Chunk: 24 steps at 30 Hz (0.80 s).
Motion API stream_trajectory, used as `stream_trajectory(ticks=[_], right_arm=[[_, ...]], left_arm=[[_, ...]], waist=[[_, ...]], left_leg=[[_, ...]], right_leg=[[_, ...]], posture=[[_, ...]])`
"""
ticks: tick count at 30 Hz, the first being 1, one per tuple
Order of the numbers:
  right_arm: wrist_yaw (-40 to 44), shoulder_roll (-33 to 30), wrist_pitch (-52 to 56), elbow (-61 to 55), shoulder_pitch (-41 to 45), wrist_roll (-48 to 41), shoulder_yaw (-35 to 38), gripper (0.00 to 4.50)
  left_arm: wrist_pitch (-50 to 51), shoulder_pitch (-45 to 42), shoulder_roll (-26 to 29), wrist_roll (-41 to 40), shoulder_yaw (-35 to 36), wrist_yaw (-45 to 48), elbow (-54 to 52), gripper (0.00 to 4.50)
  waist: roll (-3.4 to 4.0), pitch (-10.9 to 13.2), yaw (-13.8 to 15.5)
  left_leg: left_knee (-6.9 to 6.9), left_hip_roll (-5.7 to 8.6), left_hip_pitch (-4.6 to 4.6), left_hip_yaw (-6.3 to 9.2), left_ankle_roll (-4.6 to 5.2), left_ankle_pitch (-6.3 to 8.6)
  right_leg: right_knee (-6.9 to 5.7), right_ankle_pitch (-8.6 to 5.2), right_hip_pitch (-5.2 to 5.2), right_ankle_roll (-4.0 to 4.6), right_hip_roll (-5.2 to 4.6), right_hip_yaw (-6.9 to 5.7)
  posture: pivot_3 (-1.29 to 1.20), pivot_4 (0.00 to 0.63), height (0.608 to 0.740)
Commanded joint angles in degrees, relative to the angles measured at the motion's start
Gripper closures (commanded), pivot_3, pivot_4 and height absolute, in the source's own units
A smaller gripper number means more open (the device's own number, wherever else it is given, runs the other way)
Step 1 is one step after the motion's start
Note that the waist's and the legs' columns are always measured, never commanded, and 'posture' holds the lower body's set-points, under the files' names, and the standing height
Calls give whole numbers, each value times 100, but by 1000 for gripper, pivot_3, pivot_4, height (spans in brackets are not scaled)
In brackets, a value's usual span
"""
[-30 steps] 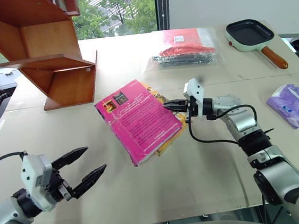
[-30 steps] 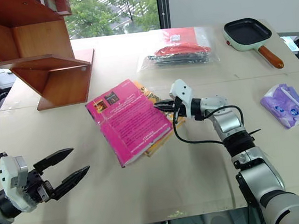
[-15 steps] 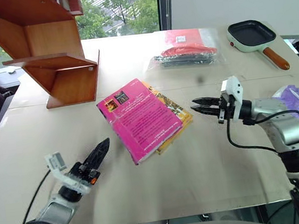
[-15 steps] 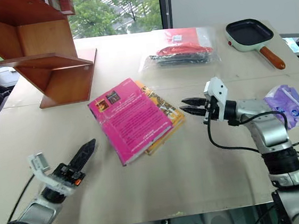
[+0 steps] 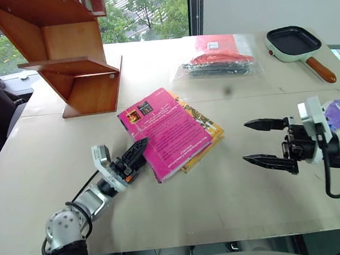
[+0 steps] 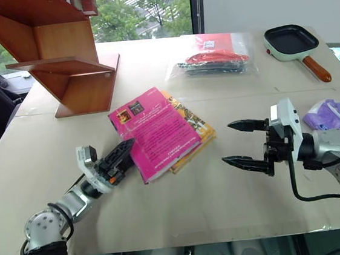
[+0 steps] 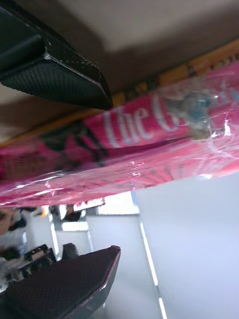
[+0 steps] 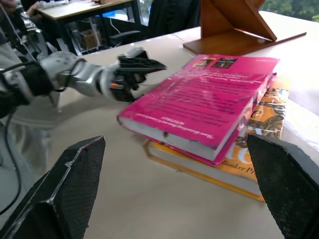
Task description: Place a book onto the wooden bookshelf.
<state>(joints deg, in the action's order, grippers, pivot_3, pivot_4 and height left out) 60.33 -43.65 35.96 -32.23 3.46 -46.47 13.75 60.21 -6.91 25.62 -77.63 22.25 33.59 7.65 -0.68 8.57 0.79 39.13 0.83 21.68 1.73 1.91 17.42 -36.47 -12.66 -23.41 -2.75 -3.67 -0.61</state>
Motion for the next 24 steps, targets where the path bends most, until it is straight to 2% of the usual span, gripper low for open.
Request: stream_trajectory(ticks=[1,3,6,9,11,13,14,17,19,22,24], right_arm=[[154,-137,-267,-320,-246,-163,436,69],[162,-163,-341,-385,-366,-233,576,69],[212,-203,-374,-372,-491,-365,712,0],[247,-216,-460,-319,-560,-328,703,0],[252,-209,-522,-315,-577,-304,671,0],[255,-199,-590,-268,-543,-267,623,0],[255,-199,-612,-247,-528,-256,606,0],[279,-205,-690,-182,-488,-221,543,0],[310,-180,-737,-84,-367,-197,447,0],[277,-133,-796,100,-98,-217,389,0],[244,-149,-685,440,281,-329,378,0]], left_arm=[[131,-363,113,338,-99,273,678,0],[172,-549,133,466,-105,389,903,0],[164,-790,56,605,-61,512,1137,723],[255,-921,-13,552,115,563,1231,2098],[398,-876,-113,206,373,427,1052,3103],[564,-740,-223,-115,573,245,768,3892],[615,-689,-257,-191,618,170,670,4119],[755,-460,-338,-419,683,-74,243,4232],[580,-169,-377,-523,776,-174,-490,4233],[-214,-80,-422,-116,855,-401,-1801,4233],[-1080,-689,-501,77,980,-899,-2810,4233]], waist=[[0,-1,3],[0,-2,4],[0,-2,-1],[-1,-2,-3],[-1,-1,-4],[-2,-1,-3],[-2,0,-5],[-5,1,-5],[-11,5,-16],[-31,18,0],[-42,28,43]], left_leg=[[2,1,-2,-1,1,0],[5,1,-6,1,3,-2],[6,0,-12,0,2,-4],[5,-2,-12,0,2,-4],[5,-3,-9,0,1,-4],[5,-3,-4,1,-5,-7],[5,-3,-1,1,-7,-9],[5,-2,6,1,-16,-13],[5,-2,8,2,-17,-13],[4,-5,11,3,-23,-15],[5,-5,13,11,-25,-16]], right_leg=[[-1,-1,2,0,1,1],[-4,-1,6,0,4,0],[-7,-2,9,0,4,2],[-7,-1,8,0,4,4],[-7,-1,7,0,1,5],[-6,-1,3,-1,-3,4],[-5,-1,1,-1,-5,3],[-1,0,-2,-2,-36,11],[2,0,-2,-2,-38,14],[5,-1,-5,-1,-42,17],[8,-3,-4,7,-44,12]], posture=[[0,150,740],[0,150,740],[0,150,740],[0,150,740],[0,150,740],[0,150,740],[0,150,740],[0,150,740],[0,150,740],[0,150,740],[0,150,740]])
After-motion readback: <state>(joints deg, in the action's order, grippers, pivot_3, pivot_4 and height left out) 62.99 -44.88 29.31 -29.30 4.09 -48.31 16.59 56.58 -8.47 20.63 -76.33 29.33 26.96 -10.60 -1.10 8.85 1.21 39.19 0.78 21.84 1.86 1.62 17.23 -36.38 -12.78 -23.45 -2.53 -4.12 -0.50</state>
